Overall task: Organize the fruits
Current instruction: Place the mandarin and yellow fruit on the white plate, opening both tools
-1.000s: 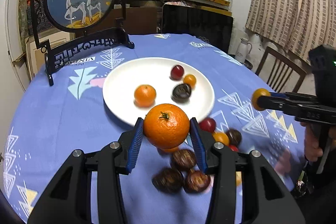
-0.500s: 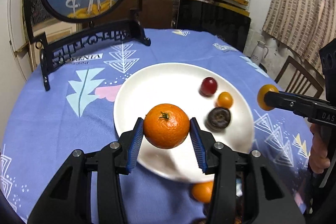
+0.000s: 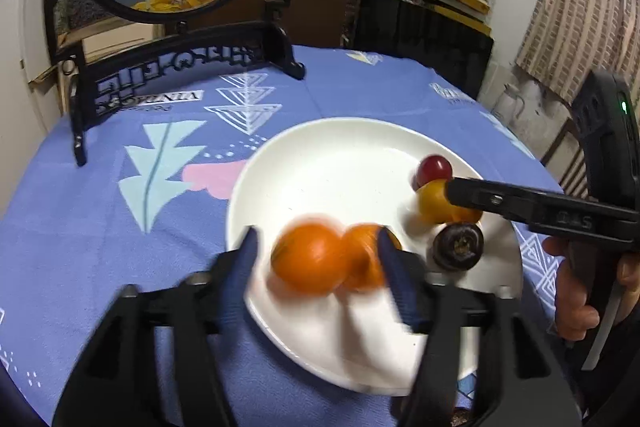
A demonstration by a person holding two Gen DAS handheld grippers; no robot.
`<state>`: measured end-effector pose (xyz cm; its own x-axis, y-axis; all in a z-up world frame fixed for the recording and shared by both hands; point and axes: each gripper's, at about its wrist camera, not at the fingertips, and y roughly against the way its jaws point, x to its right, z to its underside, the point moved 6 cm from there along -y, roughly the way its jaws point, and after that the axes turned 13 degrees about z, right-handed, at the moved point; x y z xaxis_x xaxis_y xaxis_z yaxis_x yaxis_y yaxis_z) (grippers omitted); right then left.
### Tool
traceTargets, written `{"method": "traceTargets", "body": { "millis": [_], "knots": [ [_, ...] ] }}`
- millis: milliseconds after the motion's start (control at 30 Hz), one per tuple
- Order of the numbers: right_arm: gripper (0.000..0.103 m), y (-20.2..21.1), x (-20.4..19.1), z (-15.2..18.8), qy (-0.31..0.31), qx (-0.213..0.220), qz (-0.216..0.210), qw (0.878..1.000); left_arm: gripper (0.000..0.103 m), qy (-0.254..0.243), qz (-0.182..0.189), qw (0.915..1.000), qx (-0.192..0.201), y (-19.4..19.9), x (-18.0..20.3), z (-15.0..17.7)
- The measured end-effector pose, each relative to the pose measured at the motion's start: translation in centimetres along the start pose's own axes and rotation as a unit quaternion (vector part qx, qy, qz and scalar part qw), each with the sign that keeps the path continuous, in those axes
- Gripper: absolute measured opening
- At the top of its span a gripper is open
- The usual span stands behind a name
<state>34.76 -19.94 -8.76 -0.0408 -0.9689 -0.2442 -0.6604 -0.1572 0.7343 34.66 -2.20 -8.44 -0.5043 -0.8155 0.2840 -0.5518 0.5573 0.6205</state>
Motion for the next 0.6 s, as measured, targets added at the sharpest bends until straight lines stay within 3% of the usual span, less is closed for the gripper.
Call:
{"method": "traceTargets", "body": {
  "millis": [133, 333, 400, 600],
  "knots": [
    [0.063, 1.2, 1.1, 0.6, -0.014, 0.008, -0.008, 1.000, 0.075, 0.022, 0.011, 0.9993, 0.029, 1.8, -0.5, 0.0],
    [0.063, 3.3, 2.8, 2.8, -0.031, 0.013, -0.018, 0.999, 0.076, 0.018, 0.018, 0.9993, 0.026, 3.2, 0.4, 1.9],
    [0.063, 4.1, 3.5, 3.8, -0.039, 0.013, -0.021, 0.999, 0.081, 0.014, 0.020, 0.9993, 0.027, 3.9, 0.8, 2.6],
    [0.065, 5.2, 5.5, 8.0, -0.079, -0.032, -0.049, 0.995, 0.082, -0.002, 0.044, 0.9990, -0.002, 6.5, 3.2, 7.1]
  ]
}}
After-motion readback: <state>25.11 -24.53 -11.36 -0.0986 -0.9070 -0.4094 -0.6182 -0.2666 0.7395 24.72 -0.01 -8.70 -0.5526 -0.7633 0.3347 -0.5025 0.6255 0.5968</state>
